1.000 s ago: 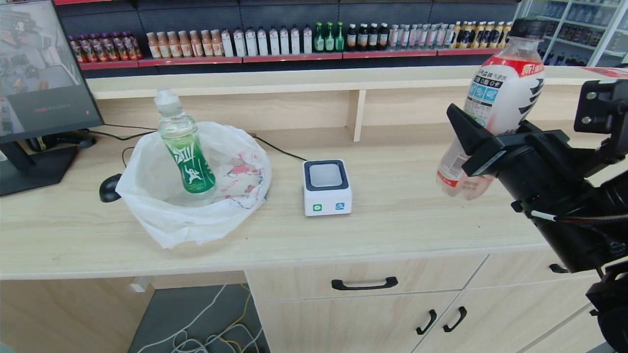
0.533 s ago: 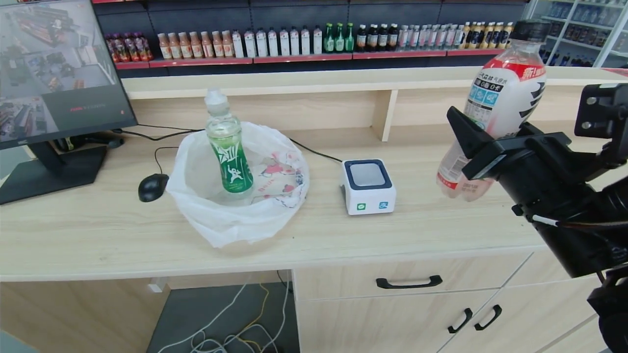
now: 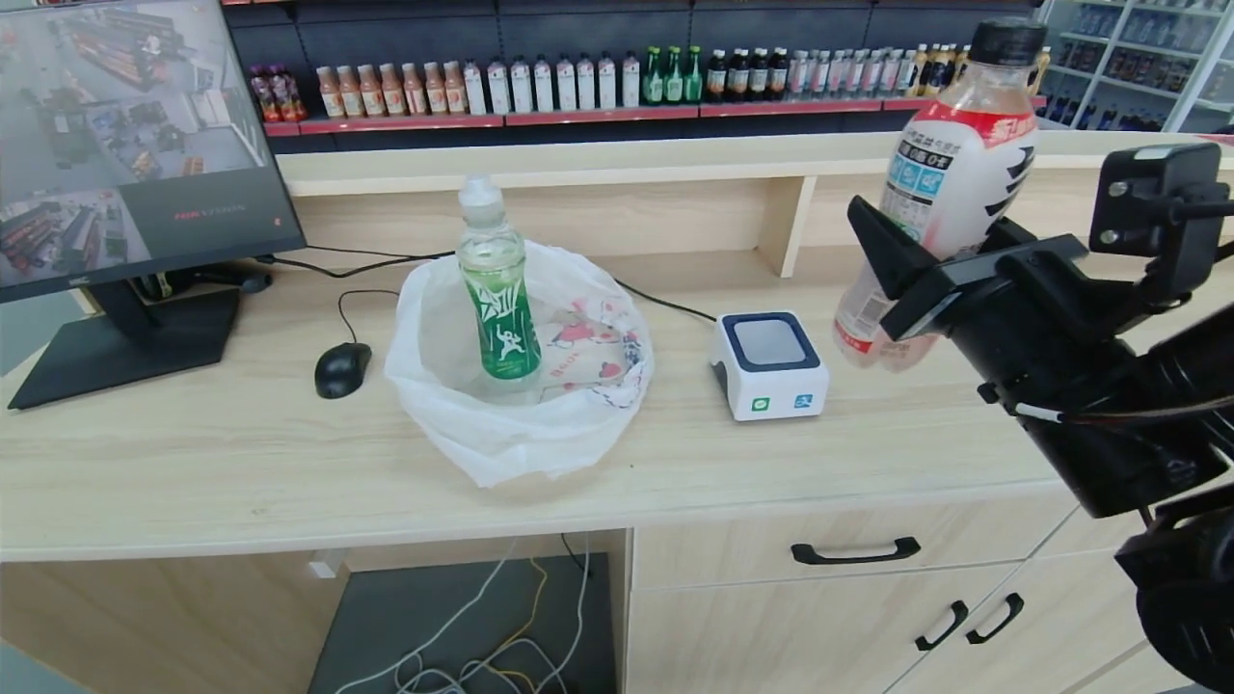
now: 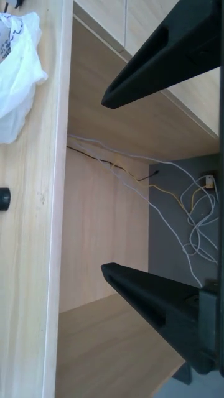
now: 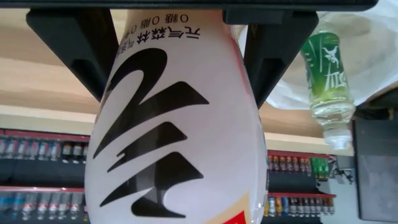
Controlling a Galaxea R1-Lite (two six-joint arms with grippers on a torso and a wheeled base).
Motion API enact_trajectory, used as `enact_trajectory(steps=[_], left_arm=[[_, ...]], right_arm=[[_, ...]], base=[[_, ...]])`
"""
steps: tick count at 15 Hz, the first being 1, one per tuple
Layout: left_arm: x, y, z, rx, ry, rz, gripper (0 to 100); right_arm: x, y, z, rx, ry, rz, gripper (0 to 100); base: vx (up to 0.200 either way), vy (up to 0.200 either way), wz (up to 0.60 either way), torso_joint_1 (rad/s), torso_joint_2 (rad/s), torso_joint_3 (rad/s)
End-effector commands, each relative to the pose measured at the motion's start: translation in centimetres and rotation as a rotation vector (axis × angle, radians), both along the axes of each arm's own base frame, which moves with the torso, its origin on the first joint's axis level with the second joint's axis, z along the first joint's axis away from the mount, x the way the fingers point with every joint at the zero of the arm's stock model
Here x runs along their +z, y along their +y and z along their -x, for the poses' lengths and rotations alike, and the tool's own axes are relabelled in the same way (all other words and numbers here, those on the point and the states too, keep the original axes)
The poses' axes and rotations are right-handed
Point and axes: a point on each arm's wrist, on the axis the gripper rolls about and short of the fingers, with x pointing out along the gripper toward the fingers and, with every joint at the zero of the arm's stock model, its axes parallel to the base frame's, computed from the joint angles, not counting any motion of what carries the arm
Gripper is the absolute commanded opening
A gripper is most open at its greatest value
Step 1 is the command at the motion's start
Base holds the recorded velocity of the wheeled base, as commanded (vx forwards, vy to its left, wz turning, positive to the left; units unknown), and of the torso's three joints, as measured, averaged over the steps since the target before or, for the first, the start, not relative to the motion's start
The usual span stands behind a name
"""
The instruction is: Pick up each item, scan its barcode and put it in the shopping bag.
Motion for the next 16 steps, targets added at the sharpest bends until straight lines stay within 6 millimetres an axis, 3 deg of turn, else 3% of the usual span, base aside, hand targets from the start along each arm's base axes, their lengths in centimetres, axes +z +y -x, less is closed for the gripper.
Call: enact_trajectory(steps=[1, 4, 8, 11, 16], left_arm=[[0.0, 0.0, 0.0, 0.001, 0.000, 0.001, 100], [0.0, 0.0, 0.0, 0.001, 0.000, 0.001, 100], [0.0, 0.0, 0.0, 0.001, 0.000, 0.001, 100], [0.0, 0.0, 0.0, 0.001, 0.000, 0.001, 100], [0.0, 0.0, 0.0, 0.001, 0.000, 0.001, 100]], right_arm=[[-0.2, 0.8, -2.0, 0.010, -0.030, 0.053, 0], [0.6, 1.6, -3.6, 0.009, -0.120, 0.127, 0], [0.2, 2.4, -5.3, 0.009, -0.246, 0.327, 0], [0.1, 0.7, -7.0, -0.017, -0.392, 0.532, 0], [-2.0, -0.4, -9.2, -0.004, -0.421, 0.655, 0]], base=[[0.000, 0.000, 0.00, 0.000, 0.00, 0.000], [0.000, 0.000, 0.00, 0.000, 0.00, 0.000], [0.000, 0.000, 0.00, 0.000, 0.00, 0.000], [0.000, 0.000, 0.00, 0.000, 0.00, 0.000], [0.000, 0.000, 0.00, 0.000, 0.00, 0.000]])
